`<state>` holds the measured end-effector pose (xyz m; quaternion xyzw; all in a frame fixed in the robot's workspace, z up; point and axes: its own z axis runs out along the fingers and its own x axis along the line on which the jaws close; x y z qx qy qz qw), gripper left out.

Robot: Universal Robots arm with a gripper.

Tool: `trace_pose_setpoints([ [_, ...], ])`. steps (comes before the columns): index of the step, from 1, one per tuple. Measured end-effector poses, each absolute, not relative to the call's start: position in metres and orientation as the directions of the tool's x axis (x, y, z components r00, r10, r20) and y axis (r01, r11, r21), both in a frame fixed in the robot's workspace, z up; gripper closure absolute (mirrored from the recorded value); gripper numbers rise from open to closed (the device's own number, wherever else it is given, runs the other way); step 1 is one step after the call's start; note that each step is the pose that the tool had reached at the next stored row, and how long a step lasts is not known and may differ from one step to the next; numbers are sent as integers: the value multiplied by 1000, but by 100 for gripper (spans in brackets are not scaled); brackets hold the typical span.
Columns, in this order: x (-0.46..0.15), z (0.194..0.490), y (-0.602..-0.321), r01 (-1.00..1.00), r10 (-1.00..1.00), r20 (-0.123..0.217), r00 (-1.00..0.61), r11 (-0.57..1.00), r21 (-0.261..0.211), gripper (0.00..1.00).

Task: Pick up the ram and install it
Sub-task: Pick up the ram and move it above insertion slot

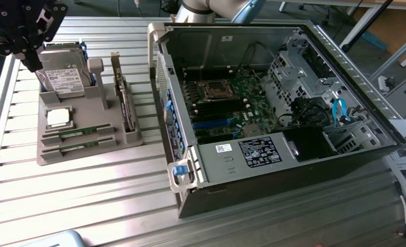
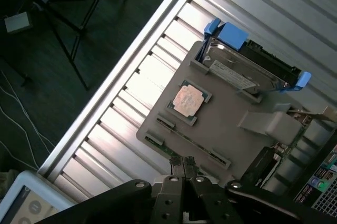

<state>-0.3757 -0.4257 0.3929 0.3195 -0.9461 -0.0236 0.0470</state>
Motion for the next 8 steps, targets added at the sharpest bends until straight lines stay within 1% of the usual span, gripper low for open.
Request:
trace_pose_setpoints([
  [8,-376,393,-426,-670,-675,75,-734,738,81,89],
])
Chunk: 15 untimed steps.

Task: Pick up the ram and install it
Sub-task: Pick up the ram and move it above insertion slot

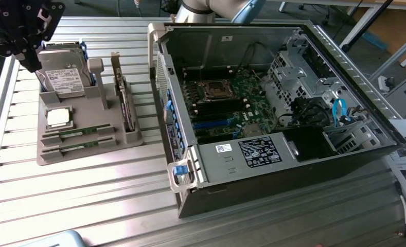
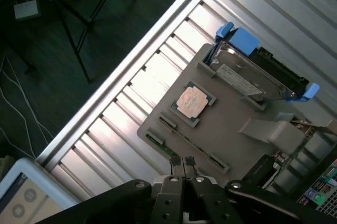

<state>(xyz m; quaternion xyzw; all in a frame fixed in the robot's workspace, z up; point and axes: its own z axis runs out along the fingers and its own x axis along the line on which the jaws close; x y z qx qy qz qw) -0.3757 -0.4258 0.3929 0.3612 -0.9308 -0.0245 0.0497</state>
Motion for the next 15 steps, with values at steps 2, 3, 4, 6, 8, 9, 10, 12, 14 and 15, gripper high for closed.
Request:
trace_pose_setpoints([
  [2,-376,393,-426,-683,-688,75,-722,725,83,89],
  [3,-376,393,-426,-691,-696,75,-714,718,84,89],
  [4,-376,393,-426,-698,-703,75,-707,711,84,89],
  [6,-376,393,-426,-715,-720,75,-690,694,87,89],
  [8,-376,393,-426,-731,-736,75,-673,677,89,89],
  [9,-376,393,-426,-738,-743,74,-665,669,91,89],
  [10,-376,393,-426,-744,-750,74,-657,662,92,89],
  [12,-376,393,-426,-759,-764,73,-641,645,95,89],
  [14,-376,393,-426,-770,-776,72,-626,630,97,89],
  [15,-376,393,-426,-780,-786,71,-614,618,99,89],
])
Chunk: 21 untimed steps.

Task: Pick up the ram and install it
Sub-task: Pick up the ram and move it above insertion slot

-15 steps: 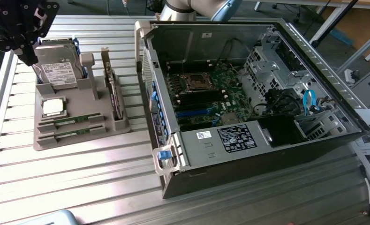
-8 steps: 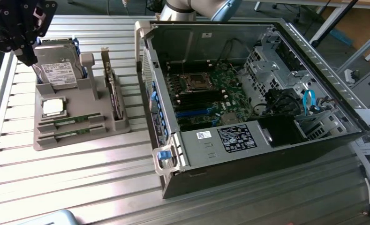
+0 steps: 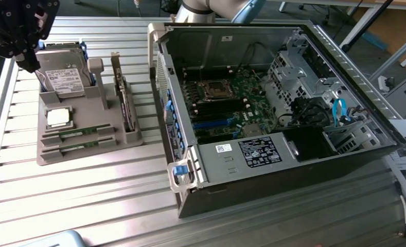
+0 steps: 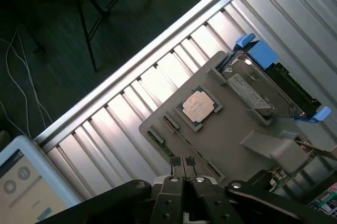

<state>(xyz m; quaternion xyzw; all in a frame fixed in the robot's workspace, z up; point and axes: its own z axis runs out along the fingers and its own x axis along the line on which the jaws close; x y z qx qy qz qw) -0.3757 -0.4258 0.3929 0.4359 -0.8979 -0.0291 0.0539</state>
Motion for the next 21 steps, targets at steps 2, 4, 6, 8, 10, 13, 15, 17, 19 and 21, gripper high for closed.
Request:
trace_pose_setpoints([
  [2,-376,393,-426,-793,-799,70,-597,601,102,89],
  [4,-376,393,-426,-804,-811,69,-581,585,105,89],
  [6,-376,393,-426,-815,-822,68,-566,570,107,89],
  [8,-376,393,-426,-825,-832,66,-551,555,110,89],
  [10,-376,393,-426,-835,-843,65,-534,538,113,89],
  [13,-376,393,-426,-851,-859,62,-508,512,118,89],
  [15,-376,393,-426,-860,-869,60,-492,495,121,89],
  [17,-376,393,-426,-869,-878,58,-475,479,124,89],
  [19,-376,393,-426,-882,-891,55,-451,454,129,89],
  [21,-376,393,-426,-889,-899,53,-435,438,132,89],
])
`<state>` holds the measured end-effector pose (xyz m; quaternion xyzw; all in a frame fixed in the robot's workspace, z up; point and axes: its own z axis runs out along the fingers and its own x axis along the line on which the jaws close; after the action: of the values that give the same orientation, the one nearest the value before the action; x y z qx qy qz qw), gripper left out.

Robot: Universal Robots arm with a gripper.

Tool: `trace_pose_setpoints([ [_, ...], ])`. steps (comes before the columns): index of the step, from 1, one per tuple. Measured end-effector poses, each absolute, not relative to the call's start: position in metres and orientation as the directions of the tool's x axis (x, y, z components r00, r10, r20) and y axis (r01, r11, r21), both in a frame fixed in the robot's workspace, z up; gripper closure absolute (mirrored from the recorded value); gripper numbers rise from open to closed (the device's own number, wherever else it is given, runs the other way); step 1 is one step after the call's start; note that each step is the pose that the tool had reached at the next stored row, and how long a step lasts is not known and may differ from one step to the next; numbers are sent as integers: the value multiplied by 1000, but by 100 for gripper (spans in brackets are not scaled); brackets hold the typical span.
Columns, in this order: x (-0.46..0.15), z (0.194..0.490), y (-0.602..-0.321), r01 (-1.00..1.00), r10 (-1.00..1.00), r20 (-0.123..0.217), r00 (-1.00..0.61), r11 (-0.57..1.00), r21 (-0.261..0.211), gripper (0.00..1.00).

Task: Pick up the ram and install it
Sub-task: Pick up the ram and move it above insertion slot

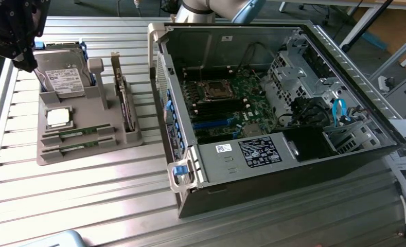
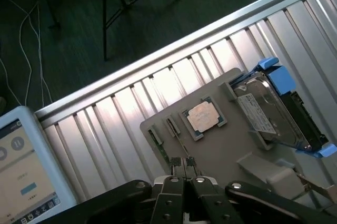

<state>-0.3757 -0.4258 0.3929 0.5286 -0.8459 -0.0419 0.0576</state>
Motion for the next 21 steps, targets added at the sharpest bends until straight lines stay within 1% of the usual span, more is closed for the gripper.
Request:
trace_pose_setpoints([
  [9,-376,393,-426,-923,-934,43,-354,357,146,89],
  [15,-376,393,-426,-928,-940,42,-339,341,147,89],
  [21,-376,393,-426,-934,-946,22,-323,322,154,89],
])
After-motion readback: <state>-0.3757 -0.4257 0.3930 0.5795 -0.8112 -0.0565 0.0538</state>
